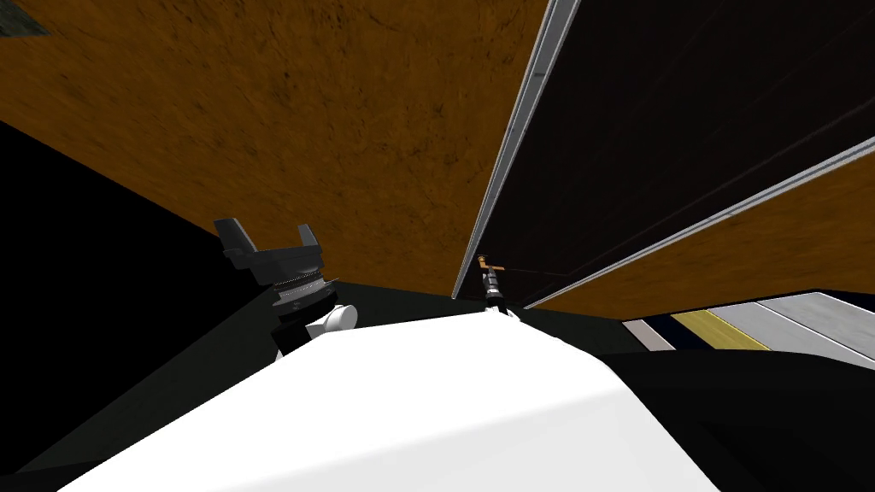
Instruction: Pull the door open
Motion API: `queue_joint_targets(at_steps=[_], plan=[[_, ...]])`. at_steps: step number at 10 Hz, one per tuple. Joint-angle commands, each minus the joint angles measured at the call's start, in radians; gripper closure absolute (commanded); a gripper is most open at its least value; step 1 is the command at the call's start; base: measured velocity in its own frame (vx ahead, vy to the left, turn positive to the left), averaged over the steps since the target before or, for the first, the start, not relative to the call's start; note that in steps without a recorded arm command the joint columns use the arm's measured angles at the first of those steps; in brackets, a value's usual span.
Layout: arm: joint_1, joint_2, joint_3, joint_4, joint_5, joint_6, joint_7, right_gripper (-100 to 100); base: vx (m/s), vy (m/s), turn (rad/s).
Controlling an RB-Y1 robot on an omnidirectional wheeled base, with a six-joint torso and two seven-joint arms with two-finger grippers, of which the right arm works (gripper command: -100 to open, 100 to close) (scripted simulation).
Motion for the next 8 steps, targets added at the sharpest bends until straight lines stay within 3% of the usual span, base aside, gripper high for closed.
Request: queue_joint_targets(at_steps=[1, 3, 4, 5, 8], plan=[[0.008, -0.024, -0.007, 0.023, -0.006, -0.024, -0.026, -100, 0.19, 0.012, 0.076], [0.02, -0.04, -0.014, 0.032, -0.012, -0.038, -0.041, -100, 0.188, -0.028, 0.084], [0.013, -0.032, -0.011, 0.04, -0.01, -0.04, -0.036, -100, 0.087, -0.022, 0.019], [0.013, -0.032, -0.011, 0.04, -0.01, -0.04, -0.036, 100, -0.01, 0.003, -0.014], [0.013, -0.032, -0.011, 0.04, -0.01, -0.04, -0.036, 100, -0.03, 0.007, -0.002]])
